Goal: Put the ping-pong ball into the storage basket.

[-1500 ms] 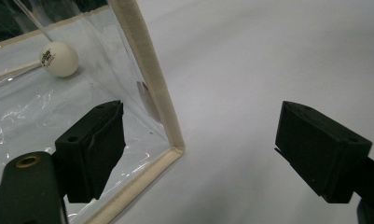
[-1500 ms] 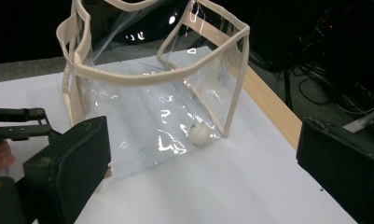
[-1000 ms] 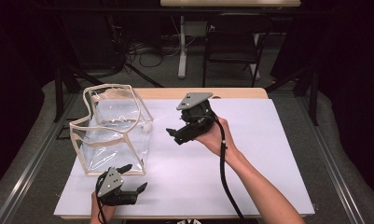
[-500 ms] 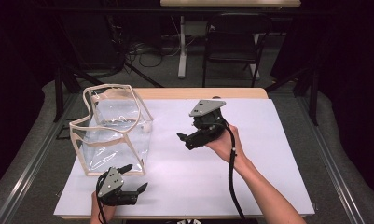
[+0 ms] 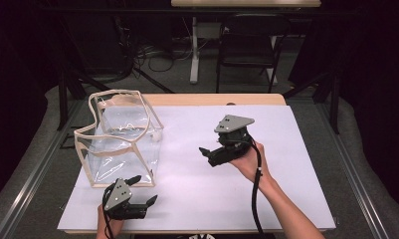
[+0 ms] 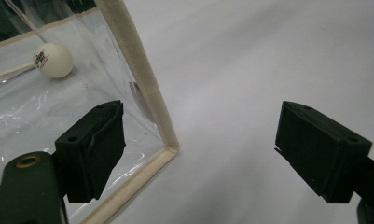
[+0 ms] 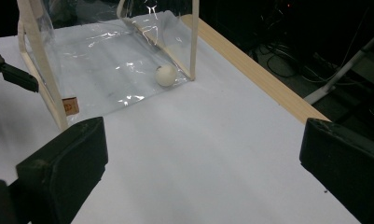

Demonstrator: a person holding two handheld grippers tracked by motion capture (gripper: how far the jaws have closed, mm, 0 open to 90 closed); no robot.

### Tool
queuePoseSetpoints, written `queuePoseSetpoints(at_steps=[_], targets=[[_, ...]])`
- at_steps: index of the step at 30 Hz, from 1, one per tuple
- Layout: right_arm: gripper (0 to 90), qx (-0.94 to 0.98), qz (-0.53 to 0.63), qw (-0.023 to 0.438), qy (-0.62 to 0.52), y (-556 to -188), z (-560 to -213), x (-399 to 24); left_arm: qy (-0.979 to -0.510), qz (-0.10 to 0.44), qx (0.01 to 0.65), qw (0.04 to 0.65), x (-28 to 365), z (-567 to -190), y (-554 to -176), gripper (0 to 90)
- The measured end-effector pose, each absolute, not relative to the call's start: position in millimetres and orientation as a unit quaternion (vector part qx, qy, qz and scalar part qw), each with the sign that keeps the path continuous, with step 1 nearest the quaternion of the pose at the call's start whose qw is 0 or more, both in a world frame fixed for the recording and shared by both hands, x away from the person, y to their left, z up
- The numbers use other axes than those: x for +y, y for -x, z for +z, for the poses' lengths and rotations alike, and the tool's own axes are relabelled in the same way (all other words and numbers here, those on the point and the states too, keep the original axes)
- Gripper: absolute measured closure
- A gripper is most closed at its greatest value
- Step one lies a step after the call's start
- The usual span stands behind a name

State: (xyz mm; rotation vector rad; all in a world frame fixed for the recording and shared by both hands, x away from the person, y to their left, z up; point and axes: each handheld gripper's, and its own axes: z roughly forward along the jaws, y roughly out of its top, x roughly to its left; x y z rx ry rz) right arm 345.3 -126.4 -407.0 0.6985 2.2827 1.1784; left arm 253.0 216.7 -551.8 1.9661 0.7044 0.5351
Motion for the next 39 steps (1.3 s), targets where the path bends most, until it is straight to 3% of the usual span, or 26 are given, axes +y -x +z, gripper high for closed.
queuePoseSetpoints(at_steps=[39], targets=[[1.0, 0.807, 0.441, 0.252, -0.302, -311, -463, -198, -0.808, 0.218, 0.286, 0.467, 215, -552, -254, 15.9]])
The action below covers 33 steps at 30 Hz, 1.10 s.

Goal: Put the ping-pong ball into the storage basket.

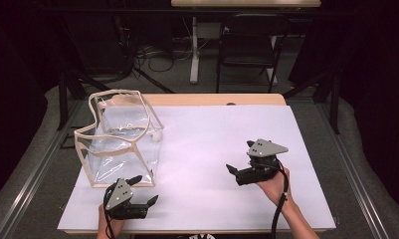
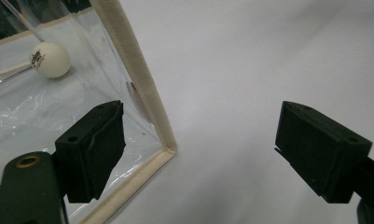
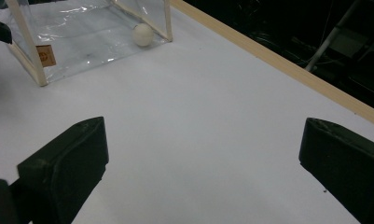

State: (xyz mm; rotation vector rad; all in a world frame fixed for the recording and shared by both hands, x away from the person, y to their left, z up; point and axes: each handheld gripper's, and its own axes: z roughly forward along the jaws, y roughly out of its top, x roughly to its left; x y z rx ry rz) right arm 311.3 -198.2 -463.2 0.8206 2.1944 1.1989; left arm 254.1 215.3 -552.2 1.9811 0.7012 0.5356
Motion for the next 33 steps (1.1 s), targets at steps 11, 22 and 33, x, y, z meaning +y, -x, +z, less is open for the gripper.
queuePoseSetpoints(at_steps=[11, 22, 33], targets=[[1.1, 0.808, 0.44, 0.248, -0.303, -300, -486, -211, -0.806, 0.216, 0.288, 0.47, 214, -553, -255, 16.0], [1.2, 0.81, 0.432, 0.249, -0.309, -288, -511, -228, -0.806, 0.216, 0.289, 0.469, 214, -554, -255, 16.0], [0.0, 0.811, 0.429, 0.24, -0.318, -281, -526, -240, -0.807, 0.216, 0.289, 0.468, 214, -554, -256, 16.0]])
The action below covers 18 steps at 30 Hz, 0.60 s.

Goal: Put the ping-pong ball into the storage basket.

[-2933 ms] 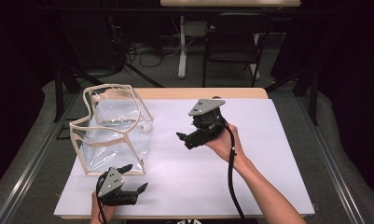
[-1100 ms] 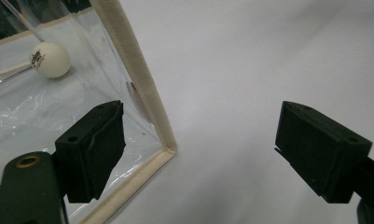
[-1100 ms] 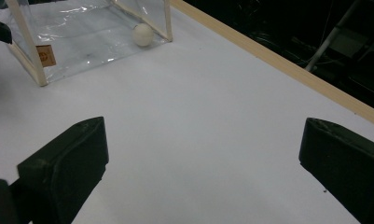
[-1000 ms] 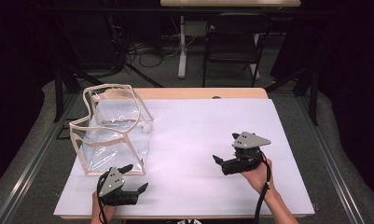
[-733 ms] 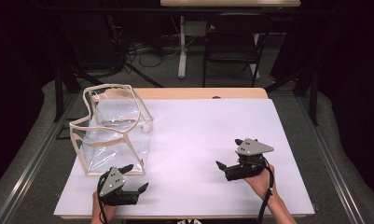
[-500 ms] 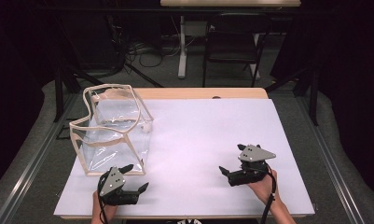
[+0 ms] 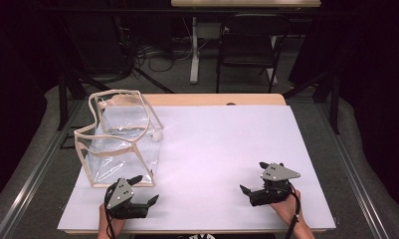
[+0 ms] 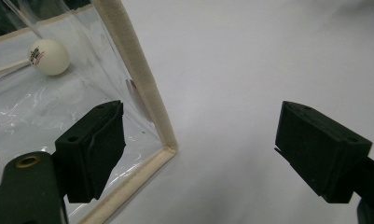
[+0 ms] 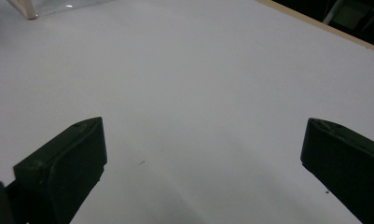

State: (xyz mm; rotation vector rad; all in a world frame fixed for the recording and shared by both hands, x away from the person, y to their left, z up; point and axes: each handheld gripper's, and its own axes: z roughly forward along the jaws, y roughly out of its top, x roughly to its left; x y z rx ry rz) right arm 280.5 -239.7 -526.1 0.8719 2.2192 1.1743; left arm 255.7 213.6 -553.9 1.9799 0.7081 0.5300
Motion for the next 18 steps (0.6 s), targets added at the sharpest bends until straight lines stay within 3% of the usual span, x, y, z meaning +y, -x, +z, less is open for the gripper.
queuePoseSetpoints(at_steps=[18], targets=[[0.0, 0.804, 0.429, 0.242, -0.332, -267, -547, -248, -0.81, 0.215, 0.287, 0.465, 213, -554, -256, 15.9]])
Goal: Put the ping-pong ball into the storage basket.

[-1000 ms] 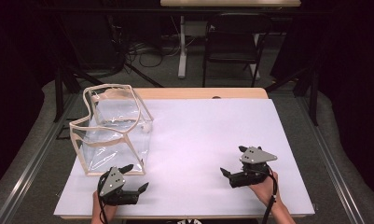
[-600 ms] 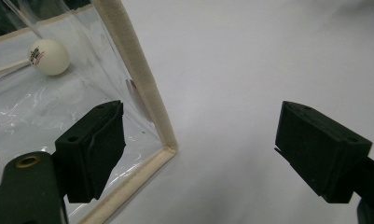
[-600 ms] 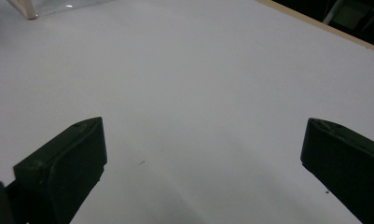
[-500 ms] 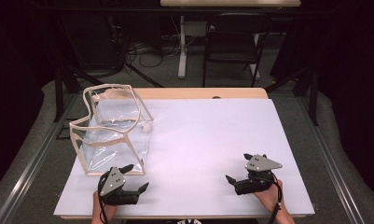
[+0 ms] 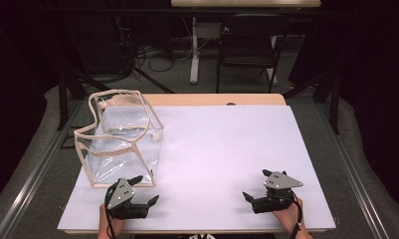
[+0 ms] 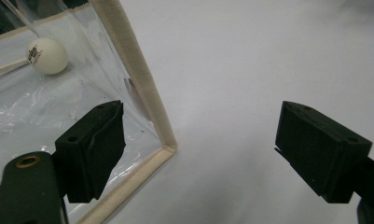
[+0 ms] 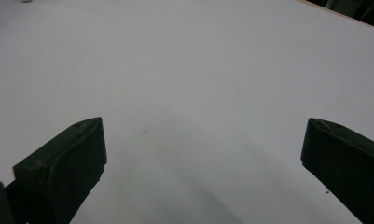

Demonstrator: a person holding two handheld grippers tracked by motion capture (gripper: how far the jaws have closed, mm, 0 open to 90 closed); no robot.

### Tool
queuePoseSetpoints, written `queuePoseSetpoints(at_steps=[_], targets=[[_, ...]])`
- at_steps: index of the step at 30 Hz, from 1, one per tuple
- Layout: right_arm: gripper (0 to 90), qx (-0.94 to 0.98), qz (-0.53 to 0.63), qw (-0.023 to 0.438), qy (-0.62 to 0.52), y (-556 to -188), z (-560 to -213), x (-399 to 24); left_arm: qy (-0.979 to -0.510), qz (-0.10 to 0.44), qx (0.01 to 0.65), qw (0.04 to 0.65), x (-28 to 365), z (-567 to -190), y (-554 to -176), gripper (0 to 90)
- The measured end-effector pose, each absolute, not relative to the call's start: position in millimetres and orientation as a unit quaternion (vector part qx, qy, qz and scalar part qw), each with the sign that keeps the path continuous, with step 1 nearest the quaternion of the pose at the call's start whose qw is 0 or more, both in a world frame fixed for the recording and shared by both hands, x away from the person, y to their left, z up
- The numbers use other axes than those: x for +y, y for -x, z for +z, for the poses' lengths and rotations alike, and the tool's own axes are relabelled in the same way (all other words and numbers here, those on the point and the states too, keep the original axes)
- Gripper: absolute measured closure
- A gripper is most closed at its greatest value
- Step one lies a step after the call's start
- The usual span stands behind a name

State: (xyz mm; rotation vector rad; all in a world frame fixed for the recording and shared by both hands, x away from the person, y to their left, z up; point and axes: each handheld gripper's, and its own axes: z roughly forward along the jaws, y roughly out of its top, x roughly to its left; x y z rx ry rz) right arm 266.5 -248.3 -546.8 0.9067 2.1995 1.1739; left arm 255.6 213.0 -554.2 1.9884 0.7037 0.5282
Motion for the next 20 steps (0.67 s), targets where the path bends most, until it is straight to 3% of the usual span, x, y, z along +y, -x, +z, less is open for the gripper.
queuePoseSetpoints(at_steps=[20], targets=[[0.0, 0.799, 0.429, 0.253, -0.338, -260.6, -551.9, -250.5, -0.814, 0.213, 0.284, 0.46, 214.0, -554.3, -256.0, 16.0]])
